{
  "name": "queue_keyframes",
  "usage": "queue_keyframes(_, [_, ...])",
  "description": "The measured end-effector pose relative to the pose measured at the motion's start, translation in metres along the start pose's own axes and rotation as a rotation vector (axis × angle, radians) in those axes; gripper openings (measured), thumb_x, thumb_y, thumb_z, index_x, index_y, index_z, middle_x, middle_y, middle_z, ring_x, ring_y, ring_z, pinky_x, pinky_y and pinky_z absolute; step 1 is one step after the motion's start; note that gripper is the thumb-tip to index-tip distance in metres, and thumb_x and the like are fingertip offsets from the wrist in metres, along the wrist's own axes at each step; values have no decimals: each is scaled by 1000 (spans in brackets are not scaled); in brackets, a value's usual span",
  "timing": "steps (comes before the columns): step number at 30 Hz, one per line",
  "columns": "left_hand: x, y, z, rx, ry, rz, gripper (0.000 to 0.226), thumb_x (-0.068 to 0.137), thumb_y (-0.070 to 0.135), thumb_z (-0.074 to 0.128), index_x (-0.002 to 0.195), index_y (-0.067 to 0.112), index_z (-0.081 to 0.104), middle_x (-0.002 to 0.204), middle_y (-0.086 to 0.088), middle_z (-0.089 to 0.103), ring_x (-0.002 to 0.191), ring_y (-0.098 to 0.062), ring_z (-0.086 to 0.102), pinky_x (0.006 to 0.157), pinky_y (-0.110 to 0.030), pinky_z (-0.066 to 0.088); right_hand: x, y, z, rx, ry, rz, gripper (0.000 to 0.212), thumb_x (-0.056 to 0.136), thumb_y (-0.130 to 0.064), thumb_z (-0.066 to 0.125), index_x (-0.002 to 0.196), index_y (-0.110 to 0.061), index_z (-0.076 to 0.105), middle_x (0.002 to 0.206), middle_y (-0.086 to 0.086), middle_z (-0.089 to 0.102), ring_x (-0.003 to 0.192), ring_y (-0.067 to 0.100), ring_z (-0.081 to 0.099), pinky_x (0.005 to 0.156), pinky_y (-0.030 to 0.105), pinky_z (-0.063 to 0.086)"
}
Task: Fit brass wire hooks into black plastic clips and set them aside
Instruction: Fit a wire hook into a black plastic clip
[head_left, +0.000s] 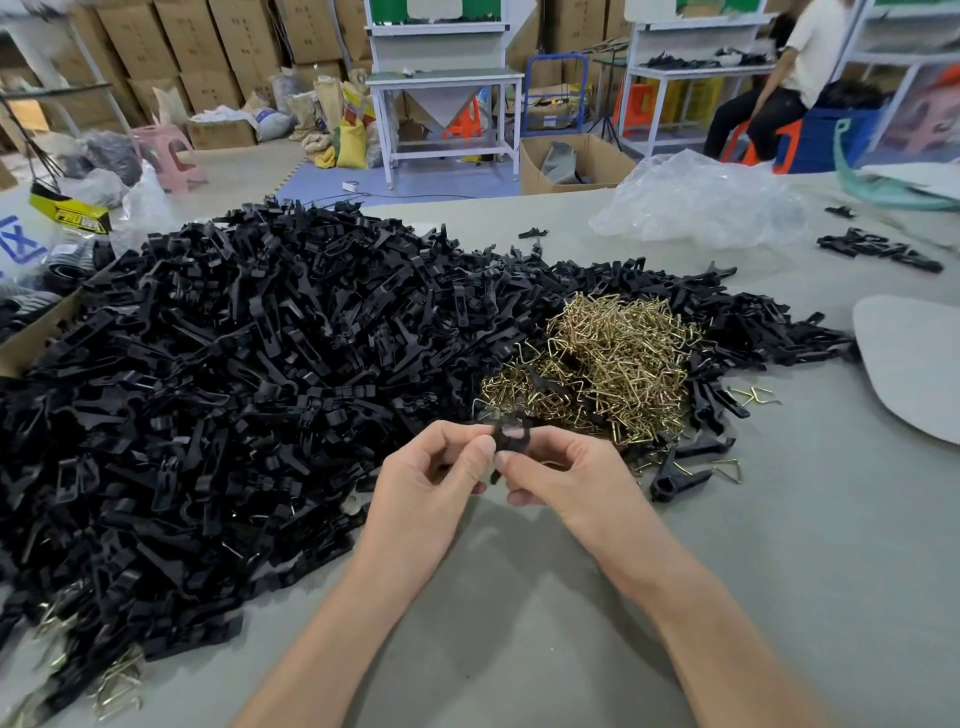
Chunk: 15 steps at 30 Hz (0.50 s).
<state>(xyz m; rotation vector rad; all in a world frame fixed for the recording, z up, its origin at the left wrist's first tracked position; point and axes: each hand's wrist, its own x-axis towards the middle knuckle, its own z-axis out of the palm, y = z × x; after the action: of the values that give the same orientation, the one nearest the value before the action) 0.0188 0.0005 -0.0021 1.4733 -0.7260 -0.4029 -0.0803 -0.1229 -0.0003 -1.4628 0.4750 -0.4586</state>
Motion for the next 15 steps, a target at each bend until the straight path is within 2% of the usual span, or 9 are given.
queue_keyframes(3, [-2, 1, 1, 132, -73, 66, 32, 96, 5, 60, 107, 33, 71, 94, 4, 73, 84, -9, 69, 76, -15, 51, 1, 0, 3, 133, 3, 74, 5, 88, -2, 73, 91, -6, 73, 73, 3, 73, 65, 9, 69, 66, 18, 56])
queue_keyframes(6, [-1, 1, -2, 293, -176, 174, 45, 91, -1, 62, 117, 35, 64, 106, 5, 66, 95, -11, 66, 81, -13, 49, 1, -3, -3, 229, -41, 128, 5, 83, -7, 77, 87, -8, 76, 77, 8, 74, 66, 10, 69, 64, 17, 55])
queue_keyframes(12, [-1, -3, -9, 517, -183, 322, 40, 87, 8, 73, 117, 31, 63, 98, 10, 53, 85, -18, 58, 74, -16, 47, 1, -2, -8, 95, -154, 109, 9, 77, -27, 78, 79, -19, 81, 74, 2, 69, 69, 10, 60, 67, 21, 51])
queue_keyframes(15, [0, -4, -10, 555, -169, 375, 38, 86, 8, 74, 116, 27, 64, 93, 10, 52, 81, -15, 56, 74, -13, 44, 1, -3, -9, 79, -178, 97, 13, 76, -32, 76, 78, -21, 81, 74, 0, 68, 70, 9, 59, 68, 20, 50])
